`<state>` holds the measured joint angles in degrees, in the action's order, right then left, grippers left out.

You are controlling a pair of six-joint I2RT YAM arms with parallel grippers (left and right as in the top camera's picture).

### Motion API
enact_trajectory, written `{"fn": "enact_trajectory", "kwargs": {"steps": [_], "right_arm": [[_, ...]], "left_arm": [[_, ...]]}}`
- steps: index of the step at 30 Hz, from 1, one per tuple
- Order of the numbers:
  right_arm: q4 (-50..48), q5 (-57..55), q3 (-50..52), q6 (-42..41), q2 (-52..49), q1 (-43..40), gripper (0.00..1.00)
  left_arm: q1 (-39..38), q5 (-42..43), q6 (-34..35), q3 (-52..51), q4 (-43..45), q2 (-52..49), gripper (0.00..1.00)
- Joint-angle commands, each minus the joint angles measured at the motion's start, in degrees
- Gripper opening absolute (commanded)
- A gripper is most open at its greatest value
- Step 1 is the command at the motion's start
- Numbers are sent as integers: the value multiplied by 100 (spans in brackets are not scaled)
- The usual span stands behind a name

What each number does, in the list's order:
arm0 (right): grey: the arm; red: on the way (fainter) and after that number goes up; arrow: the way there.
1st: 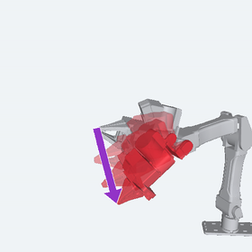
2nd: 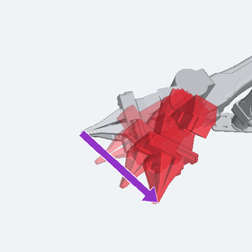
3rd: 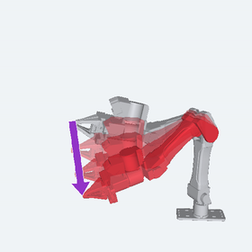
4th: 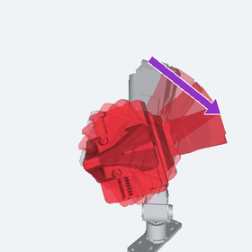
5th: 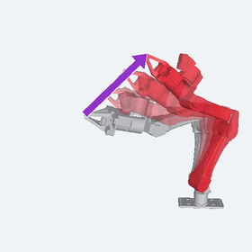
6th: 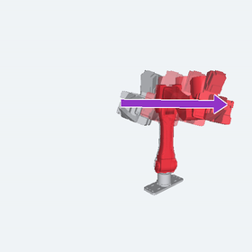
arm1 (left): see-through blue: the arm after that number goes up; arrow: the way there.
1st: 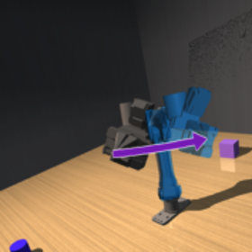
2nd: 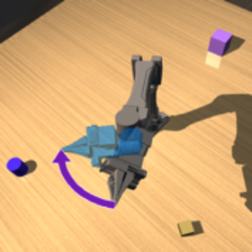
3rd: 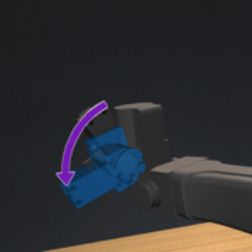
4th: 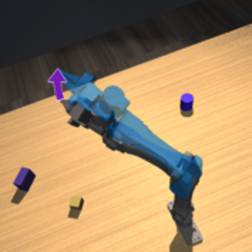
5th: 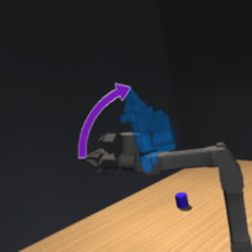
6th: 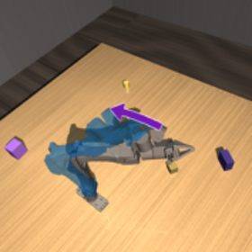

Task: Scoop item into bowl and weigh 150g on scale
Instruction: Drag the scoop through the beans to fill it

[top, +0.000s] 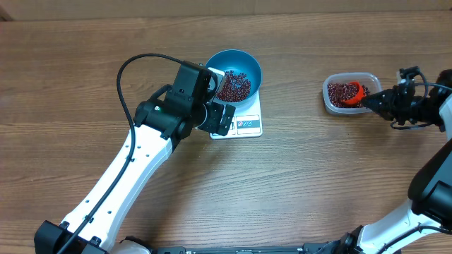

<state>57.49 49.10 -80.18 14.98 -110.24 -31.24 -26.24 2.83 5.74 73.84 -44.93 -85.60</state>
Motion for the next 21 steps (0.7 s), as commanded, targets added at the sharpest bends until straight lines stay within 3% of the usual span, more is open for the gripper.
{"fn": "enact_trajectory", "kwargs": {"steps": [1,21], "right_arm": [[-26,376,42,-15,-48,-66,4],[164,863,42,9,-48,-269,4]], "left_arm": [[-2,59,-105,-20,15,55,99],[-2,59,-107,-20,15,55,99]]}}
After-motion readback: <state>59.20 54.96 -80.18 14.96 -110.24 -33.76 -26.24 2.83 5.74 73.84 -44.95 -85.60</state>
